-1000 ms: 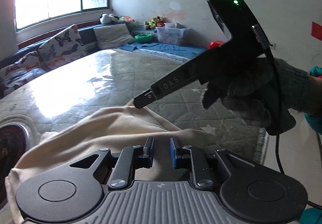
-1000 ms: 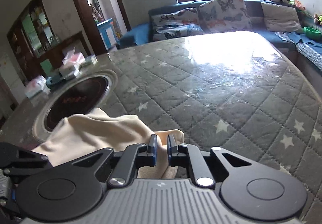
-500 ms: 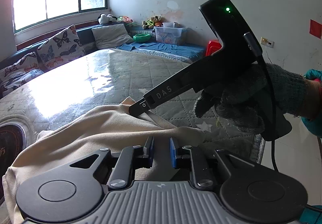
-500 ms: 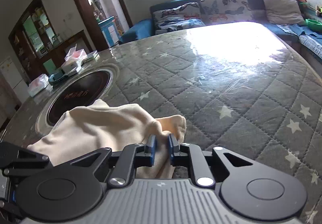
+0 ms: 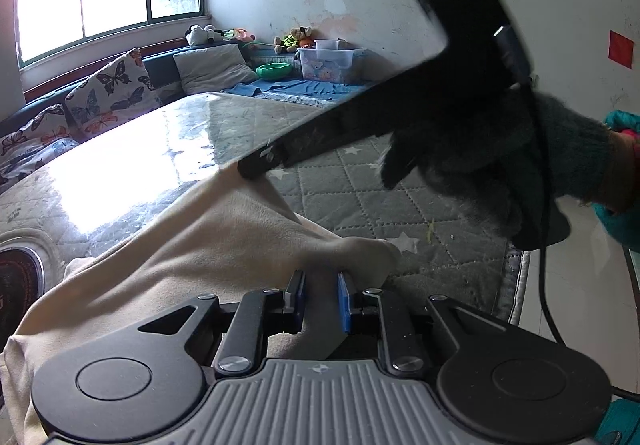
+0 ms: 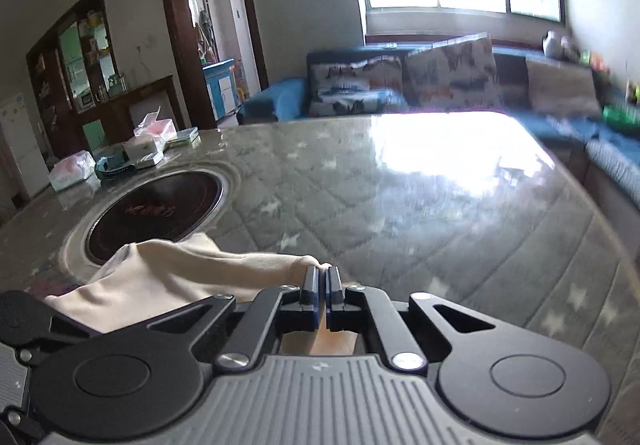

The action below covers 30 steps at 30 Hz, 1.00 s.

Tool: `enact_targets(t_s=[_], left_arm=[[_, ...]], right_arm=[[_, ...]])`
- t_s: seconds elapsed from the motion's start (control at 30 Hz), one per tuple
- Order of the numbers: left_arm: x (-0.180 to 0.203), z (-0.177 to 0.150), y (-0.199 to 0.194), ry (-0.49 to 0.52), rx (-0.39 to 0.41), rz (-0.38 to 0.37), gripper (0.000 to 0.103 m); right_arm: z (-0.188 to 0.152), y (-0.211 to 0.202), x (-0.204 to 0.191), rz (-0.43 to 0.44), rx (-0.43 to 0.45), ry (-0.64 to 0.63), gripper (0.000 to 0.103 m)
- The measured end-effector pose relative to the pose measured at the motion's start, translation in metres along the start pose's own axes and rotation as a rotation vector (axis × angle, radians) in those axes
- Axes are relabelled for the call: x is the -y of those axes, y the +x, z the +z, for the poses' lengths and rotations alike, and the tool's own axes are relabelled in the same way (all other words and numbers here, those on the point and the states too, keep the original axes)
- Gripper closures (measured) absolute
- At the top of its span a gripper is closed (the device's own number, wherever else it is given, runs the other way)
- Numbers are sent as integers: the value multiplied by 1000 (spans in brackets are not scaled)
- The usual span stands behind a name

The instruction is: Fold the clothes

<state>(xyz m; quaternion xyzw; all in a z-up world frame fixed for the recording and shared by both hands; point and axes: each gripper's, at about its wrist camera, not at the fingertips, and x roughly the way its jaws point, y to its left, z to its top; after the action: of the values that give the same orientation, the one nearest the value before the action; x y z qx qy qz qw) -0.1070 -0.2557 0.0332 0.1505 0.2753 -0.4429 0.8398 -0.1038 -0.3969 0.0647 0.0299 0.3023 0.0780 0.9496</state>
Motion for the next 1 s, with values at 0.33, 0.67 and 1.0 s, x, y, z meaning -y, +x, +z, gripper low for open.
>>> enact_targets(t_s=[0.33,0.67,1.0], left_arm=[[-2,-5,-6,-26,19,11,81],[-32,-19,-61,-128,76,148,81],[-77,-70,-98,-314,30,299,79]], right_arm=[[-11,11,16,-7,-45,52,97],[-26,-32,-28,145,-31,-44,96],[-52,-27,-28,121,-97,-37,98]])
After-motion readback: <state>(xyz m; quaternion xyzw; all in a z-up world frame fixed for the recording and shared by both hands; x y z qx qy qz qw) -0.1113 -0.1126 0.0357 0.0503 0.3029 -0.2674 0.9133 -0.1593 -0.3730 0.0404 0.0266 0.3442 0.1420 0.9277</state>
